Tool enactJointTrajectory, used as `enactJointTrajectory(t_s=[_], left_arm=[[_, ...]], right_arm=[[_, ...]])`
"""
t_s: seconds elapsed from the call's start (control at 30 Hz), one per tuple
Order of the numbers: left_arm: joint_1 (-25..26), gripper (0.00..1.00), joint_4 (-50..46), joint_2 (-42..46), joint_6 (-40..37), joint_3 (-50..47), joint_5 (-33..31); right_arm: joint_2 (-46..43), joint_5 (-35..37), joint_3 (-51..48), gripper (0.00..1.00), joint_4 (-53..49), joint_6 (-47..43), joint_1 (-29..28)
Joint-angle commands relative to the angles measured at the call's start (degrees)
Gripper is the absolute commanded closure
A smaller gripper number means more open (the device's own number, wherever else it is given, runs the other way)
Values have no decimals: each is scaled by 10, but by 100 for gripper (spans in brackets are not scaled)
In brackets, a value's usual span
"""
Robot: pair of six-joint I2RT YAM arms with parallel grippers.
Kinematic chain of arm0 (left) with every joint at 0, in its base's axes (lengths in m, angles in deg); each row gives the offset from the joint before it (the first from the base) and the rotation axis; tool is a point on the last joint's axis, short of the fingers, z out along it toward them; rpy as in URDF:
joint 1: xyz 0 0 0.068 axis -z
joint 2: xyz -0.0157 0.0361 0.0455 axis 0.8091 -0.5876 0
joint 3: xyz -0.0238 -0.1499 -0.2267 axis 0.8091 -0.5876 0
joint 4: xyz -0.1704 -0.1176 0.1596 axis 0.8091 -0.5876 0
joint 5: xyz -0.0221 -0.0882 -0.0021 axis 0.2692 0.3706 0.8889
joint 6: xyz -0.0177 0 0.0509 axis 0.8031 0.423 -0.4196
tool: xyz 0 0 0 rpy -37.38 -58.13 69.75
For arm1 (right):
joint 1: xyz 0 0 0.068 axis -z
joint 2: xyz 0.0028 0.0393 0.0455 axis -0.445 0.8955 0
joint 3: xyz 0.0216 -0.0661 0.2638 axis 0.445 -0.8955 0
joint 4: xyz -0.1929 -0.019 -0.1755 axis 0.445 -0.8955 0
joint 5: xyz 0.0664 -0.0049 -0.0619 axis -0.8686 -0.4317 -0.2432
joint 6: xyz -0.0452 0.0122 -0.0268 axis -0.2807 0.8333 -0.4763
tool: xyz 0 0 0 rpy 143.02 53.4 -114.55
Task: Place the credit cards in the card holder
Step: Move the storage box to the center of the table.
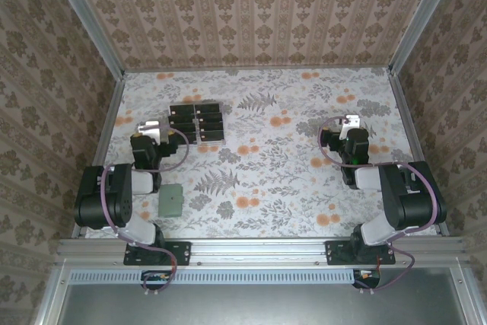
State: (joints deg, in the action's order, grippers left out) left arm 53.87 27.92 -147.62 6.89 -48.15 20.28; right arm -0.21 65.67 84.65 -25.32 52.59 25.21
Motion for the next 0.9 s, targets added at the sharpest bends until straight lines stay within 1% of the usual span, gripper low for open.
enactJointTrajectory(t_s=[0.0, 0.2, 0.37, 0.5, 0.57, 0.6, 0.7, 0.77, 0.8, 0.83, 0.87], left_arm=[[-6, 0, 29, 14, 19, -8, 8], [-2, 0, 30, 33, 18, -17, -2], [-1, 0, -15, 80, 20, -14, -12], [-2, 0, -56, 132, 25, -14, -28], [-2, 0, -86, 162, 29, -11, -35], [-2, 0, -107, 183, 42, -6, -42], [-6, 0, -198, 234, 89, 26, -34], [-6, 0, -271, 247, 125, 64, -28], [-5, 0, -316, 248, 142, 89, -25], [-6, 0, -354, 244, 156, 114, -22], [-6, 0, -384, 239, 165, 134, -16]], right_arm=[[2, -12, 6, 0, 4, -7, 3], [-4, -20, 5, 0, 2, -9, 4], [-38, -12, 7, 0, -25, -7, 4], [-73, 10, -9, 0, -32, 0, 2], [-105, 25, -9, 0, -60, 11, 2], [-123, 37, 1, 0, -100, 26, 1], [-157, 79, 73, 0, -284, 92, 2], [-159, 129, 124, 0, -388, 156, 3], [-164, 147, 151, 0, -458, 212, 6], [-169, 132, 171, 0, -500, 235, 12], [-174, 96, 181, 0, -515, 228, 15]])
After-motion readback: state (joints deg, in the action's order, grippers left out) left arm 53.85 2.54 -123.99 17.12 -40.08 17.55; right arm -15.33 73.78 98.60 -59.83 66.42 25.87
